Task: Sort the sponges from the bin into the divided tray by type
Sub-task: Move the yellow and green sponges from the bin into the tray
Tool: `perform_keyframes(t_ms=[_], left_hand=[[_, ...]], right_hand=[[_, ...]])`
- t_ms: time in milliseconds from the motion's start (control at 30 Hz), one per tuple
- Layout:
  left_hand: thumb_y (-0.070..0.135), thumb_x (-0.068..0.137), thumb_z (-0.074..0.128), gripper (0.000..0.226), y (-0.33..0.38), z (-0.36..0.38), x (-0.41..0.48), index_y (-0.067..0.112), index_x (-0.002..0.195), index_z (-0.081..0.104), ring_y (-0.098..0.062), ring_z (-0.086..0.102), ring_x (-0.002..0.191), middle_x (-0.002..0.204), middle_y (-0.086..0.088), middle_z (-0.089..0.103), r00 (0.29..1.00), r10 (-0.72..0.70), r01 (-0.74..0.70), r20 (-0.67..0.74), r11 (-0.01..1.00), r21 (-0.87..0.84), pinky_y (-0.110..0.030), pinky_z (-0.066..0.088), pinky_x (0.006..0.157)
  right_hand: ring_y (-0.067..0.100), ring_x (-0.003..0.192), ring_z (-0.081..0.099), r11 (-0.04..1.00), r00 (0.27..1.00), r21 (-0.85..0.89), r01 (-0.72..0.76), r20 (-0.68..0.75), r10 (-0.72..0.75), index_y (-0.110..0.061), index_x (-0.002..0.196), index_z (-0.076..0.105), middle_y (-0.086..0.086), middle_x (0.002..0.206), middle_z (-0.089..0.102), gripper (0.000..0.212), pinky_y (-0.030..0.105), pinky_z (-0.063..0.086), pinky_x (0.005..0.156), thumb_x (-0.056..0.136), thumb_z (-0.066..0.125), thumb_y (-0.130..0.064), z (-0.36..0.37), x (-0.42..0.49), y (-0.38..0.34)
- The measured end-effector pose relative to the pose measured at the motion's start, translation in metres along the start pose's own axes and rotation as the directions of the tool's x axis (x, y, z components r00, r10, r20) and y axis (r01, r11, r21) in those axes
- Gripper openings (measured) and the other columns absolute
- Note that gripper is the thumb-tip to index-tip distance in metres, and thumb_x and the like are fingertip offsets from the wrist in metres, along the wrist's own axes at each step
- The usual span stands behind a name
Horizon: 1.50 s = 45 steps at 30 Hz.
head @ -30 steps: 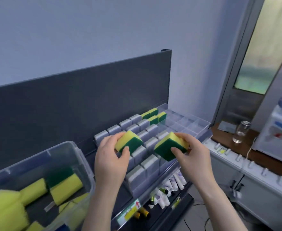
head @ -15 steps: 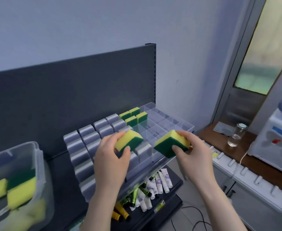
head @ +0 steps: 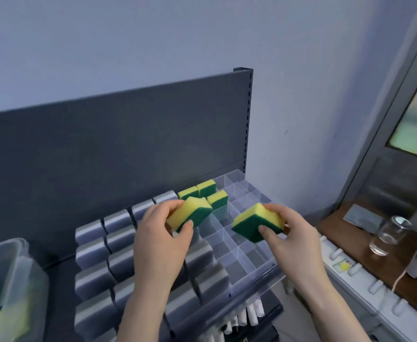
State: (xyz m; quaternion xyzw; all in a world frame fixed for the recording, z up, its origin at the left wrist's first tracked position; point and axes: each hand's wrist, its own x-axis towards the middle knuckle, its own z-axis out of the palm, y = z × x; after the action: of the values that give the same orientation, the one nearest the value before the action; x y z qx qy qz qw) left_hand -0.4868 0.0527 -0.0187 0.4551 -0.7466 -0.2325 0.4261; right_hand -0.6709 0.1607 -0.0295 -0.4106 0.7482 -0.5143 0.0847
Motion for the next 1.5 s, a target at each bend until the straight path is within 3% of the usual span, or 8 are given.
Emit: perform_keyframes(t_ms=[133, 333, 600, 700, 867, 1033, 1200, 1500], left_hand=[[0.02, 0.077, 0.073, 0.032, -0.003, 0.013, 0.031, 0.031, 0.106, 0.064, -0.006, 0.058, 0.094, 0.105, 0.019, 0.059, 1.0, -0.014, 0.013, 0.014, 0.999, 0.049, -0.029, 0.052, 0.081], [0.029, 0.075, 0.075, 0.026, -0.012, 0.029, 0.054, 0.038, 0.096, 0.061, -0.001, 0.059, 0.085, 0.095, 0.021, 0.062, 0.995, -0.05, 0.04, 0.085, 0.992, 0.116, -0.035, 0.055, 0.075], [0.031, 0.079, 0.071, 0.024, -0.01, 0.052, 0.061, 0.04, 0.098, 0.059, 0.005, 0.055, 0.085, 0.095, 0.024, 0.06, 0.981, -0.083, 0.034, 0.173, 0.963, 0.268, -0.012, 0.045, 0.066], [0.031, 0.08, 0.068, 0.024, -0.007, 0.061, 0.061, 0.039, 0.101, 0.058, 0.005, 0.053, 0.086, 0.096, 0.024, 0.057, 0.974, -0.102, 0.031, 0.203, 0.945, 0.326, -0.012, 0.045, 0.067], [0.031, 0.082, 0.066, 0.025, -0.004, 0.069, 0.064, 0.037, 0.104, 0.058, 0.003, 0.053, 0.09, 0.098, 0.023, 0.055, 0.962, -0.145, 0.051, 0.233, 0.928, 0.37, -0.017, 0.047, 0.076], [0.03, 0.083, 0.063, 0.03, -0.003, 0.075, 0.07, 0.037, 0.112, 0.055, -0.001, 0.052, 0.101, 0.108, 0.024, 0.053, 0.932, -0.201, 0.048, 0.3, 0.893, 0.448, -0.022, 0.05, 0.083], [0.029, 0.085, 0.061, 0.034, -0.007, 0.085, 0.07, 0.035, 0.118, 0.055, 0.0, 0.051, 0.1, 0.115, 0.022, 0.053, 0.892, -0.214, -0.016, 0.399, 0.866, 0.5, -0.016, 0.046, 0.08], [0.029, 0.087, 0.063, 0.032, -0.014, 0.092, 0.08, 0.03, 0.119, 0.058, -0.01, 0.056, 0.103, 0.115, 0.012, 0.059, 0.813, -0.214, -0.178, 0.542, 0.794, 0.581, -0.027, 0.051, 0.085]], right_hand=[[-0.01, 0.086, 0.052, 1.0, 0.999, -0.018, 0.021, 0.04, -0.02, -0.034, 0.105, 0.061, -0.026, 0.092, 0.055, 0.035, 0.004, 0.034, 0.071, 0.079, 0.072, -0.012, 0.007, 0.042, 0.004], [-0.01, 0.09, 0.051, 0.998, 0.994, -0.034, 0.061, 0.089, -0.057, -0.037, 0.1, 0.062, -0.026, 0.092, 0.054, 0.035, 0.006, 0.036, 0.072, 0.077, 0.074, -0.013, 0.022, 0.08, 0.021], [-0.002, 0.085, 0.054, 0.997, 0.973, -0.018, 0.07, 0.222, -0.064, -0.037, 0.097, 0.061, -0.015, 0.095, 0.061, 0.038, 0.005, 0.038, 0.069, 0.076, 0.075, -0.009, 0.044, 0.114, 0.041], [0.006, 0.086, 0.054, 0.997, 0.95, -0.003, 0.078, 0.302, -0.074, -0.035, 0.098, 0.061, -0.013, 0.095, 0.061, 0.038, 0.006, 0.037, 0.069, 0.077, 0.073, -0.005, 0.048, 0.127, 0.044], [0.01, 0.091, 0.055, 0.991, 0.897, -0.047, 0.126, 0.432, -0.094, -0.029, 0.102, 0.064, -0.011, 0.1, 0.062, 0.036, 0.018, 0.041, 0.075, 0.077, 0.071, -0.004, 0.052, 0.148, 0.049], [0.012, 0.095, 0.056, 0.981, 0.84, -0.104, 0.167, 0.536, -0.086, -0.025, 0.11, 0.064, -0.013, 0.102, 0.059, 0.035, 0.02, 0.042, 0.079, 0.079, 0.071, -0.01, 0.055, 0.161, 0.054], [0.014, 0.103, 0.055, 0.958, 0.78, -0.191, 0.212, 0.624, -0.048, -0.029, 0.114, 0.062, -0.009, 0.114, 0.06, 0.038, 0.025, 0.047, 0.086, 0.081, 0.069, -0.012, 0.058, 0.169, 0.059], [0.013, 0.101, 0.057, 0.831, 0.573, -0.281, 0.481, 0.817, -0.056, -0.03, 0.114, 0.065, -0.009, 0.113, 0.064, 0.034, 0.025, 0.047, 0.083, 0.081, 0.07, -0.031, 0.076, 0.175, 0.053]])
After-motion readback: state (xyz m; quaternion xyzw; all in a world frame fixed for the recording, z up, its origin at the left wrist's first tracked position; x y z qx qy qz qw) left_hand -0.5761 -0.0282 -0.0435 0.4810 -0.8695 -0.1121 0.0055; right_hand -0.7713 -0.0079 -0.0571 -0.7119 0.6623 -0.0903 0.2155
